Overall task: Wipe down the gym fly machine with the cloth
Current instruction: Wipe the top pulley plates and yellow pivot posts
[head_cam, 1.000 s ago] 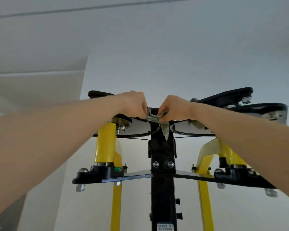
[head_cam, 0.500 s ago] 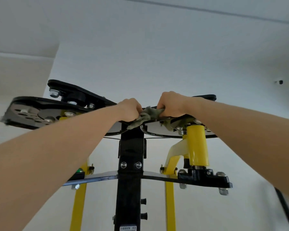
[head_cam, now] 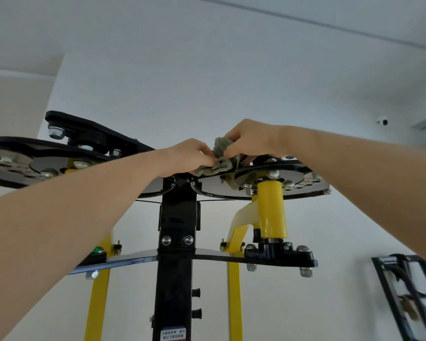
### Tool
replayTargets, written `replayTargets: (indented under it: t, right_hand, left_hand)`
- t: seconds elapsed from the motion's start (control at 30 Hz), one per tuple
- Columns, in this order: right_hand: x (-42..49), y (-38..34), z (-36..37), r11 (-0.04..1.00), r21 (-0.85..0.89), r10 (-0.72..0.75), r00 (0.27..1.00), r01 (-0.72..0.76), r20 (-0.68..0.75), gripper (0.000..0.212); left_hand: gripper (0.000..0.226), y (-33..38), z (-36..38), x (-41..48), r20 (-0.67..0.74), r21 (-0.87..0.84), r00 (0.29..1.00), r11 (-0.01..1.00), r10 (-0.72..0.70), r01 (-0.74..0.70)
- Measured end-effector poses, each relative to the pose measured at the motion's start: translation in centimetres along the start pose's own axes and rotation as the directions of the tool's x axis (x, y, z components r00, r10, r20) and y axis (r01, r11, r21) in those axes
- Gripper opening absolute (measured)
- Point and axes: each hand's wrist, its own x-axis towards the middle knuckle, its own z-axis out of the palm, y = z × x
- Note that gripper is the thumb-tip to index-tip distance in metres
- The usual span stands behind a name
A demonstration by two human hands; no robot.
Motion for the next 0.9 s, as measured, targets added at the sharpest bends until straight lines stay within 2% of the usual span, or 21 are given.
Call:
replayTargets:
  t: [0.07,0.1,0.13,0.2,0.27,0.37,0.47,0.67,0.8,0.9]
  right_hand:
    - [-0.1,0.1,0.6,0.994,-0.102,-0.035,0.999,0.037,0.023,0.019]
    - [-0.3,0.1,0.7,0.985,-0.162,-0.055,0.998,0.058,0.021,0.016]
    - [-0.6,0.1,0.5,0.977,-0.200,-0.069,0.997,0.071,0.016,0.011]
    - [-1.1,0.6,-0.3,0.972,-0.224,-0.079,0.997,0.077,0.000,0.020]
    - [-1.9,0.9,-1.6,0.976,-0.206,-0.079,0.997,0.076,-0.003,0.017]
    - [-3.3,1.7,-3.5,0.995,-0.092,-0.043,0.999,0.046,0.026,0.011]
    - [-5.0,4.1,-5.4,0.998,-0.048,-0.034,0.998,0.032,-0.054,0.005]
    - [-6.5,7.1,-6.5,1.000,0.023,0.012,0.993,-0.009,-0.118,0.011]
    - [-7.7,10.1,-7.4,0.996,-0.013,0.087,0.983,-0.090,-0.162,0.016]
    - [-8.5,12.0,-7.3,0.988,-0.027,0.144,0.974,-0.151,-0.173,0.022]
  left_hand:
    - [0.022,0.0,-0.1,-0.2,0.022,0.028,1.000,1.000,0.006,-0.006]
    - [0.022,0.1,-0.1,-0.4,0.038,0.033,0.999,0.999,0.011,-0.012]
    - [0.019,0.2,-0.2,-0.5,0.051,0.026,0.998,0.999,0.020,-0.021]
    - [0.013,0.8,-0.1,-0.8,0.073,-0.007,0.996,0.999,0.046,-0.045]
    - [0.010,1.8,0.2,-1.0,0.059,-0.031,0.996,0.997,0.074,-0.072]
    - [0.013,3.4,1.1,-1.0,0.036,-0.066,0.993,0.991,0.115,-0.113]
    - [0.016,5.9,2.8,-0.1,0.030,-0.080,0.986,0.983,0.166,-0.163]
    - [0.013,8.4,4.2,0.7,-0.081,-0.095,0.949,0.945,0.306,-0.313]
    - [0.012,10.4,6.1,1.5,0.021,0.027,0.947,0.947,0.320,-0.321]
    - [0.018,11.9,7.3,2.1,0.112,0.047,0.960,0.964,0.256,-0.262]
